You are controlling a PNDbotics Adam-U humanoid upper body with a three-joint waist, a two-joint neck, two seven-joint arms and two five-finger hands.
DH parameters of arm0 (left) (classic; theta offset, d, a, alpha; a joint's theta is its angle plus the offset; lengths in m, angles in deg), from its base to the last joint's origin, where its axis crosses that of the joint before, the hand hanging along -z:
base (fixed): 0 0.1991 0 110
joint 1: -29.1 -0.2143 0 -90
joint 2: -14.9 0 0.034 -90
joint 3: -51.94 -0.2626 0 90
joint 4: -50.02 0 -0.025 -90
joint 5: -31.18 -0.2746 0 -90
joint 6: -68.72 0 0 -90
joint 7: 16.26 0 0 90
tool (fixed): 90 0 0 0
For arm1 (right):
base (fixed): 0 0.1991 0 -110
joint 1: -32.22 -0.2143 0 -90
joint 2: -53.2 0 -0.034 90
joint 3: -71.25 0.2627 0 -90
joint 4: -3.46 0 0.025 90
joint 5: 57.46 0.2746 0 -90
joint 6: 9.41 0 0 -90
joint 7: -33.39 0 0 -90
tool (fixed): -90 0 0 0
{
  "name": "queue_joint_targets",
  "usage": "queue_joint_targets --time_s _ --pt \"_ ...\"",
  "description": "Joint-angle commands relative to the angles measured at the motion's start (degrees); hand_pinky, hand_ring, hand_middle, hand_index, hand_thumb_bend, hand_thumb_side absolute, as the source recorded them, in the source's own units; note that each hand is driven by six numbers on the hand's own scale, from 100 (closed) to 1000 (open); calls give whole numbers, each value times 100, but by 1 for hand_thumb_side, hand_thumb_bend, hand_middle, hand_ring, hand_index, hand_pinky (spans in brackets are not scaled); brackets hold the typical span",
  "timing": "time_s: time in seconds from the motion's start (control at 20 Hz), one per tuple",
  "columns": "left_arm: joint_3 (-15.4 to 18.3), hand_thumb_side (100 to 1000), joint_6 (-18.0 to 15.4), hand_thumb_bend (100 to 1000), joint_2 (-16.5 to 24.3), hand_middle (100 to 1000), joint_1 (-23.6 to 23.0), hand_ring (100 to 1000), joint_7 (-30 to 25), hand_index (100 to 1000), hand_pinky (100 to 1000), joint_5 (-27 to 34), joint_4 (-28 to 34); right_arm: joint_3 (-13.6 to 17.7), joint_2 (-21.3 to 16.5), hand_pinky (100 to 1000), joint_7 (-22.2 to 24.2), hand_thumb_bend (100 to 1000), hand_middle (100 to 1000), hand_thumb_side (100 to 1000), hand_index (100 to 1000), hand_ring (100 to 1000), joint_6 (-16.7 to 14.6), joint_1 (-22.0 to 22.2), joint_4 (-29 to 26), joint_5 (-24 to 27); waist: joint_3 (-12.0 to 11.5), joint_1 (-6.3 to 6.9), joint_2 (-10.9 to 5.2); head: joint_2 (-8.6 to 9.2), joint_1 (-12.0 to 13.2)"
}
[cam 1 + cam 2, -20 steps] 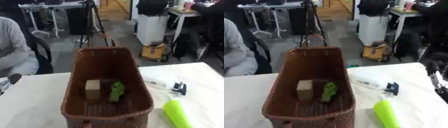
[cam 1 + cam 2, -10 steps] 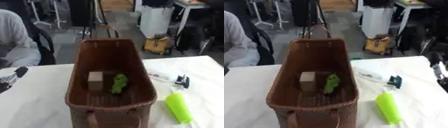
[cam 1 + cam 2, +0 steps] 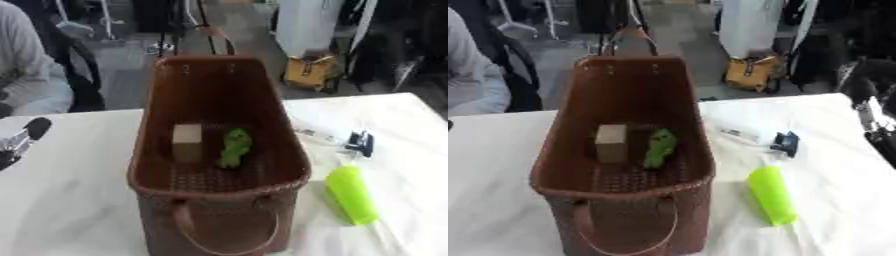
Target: Pick up objects on the table and place them in the box.
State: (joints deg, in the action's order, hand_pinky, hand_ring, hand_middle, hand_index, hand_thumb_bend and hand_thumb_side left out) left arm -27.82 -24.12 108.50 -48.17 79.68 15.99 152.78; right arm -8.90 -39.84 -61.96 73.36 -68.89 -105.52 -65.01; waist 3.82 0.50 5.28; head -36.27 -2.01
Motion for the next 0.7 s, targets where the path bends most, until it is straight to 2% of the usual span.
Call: queue_joint_targets --time_s 0.05,0.7 --pt "4 464 -2 813 96 618 38 610 -38 780 641 -34 144 15 -212 538 0 351 719 631 805 602 -4 -87 -64 18 -9 -7 -54 -45 -157" --pt "-22 449 18 827 104 621 23 613 -112 781 646 -84 175 -6 -274 540 20 346 720 628 806 602 7 -125 -53 8 15 4 -47 28 -185"
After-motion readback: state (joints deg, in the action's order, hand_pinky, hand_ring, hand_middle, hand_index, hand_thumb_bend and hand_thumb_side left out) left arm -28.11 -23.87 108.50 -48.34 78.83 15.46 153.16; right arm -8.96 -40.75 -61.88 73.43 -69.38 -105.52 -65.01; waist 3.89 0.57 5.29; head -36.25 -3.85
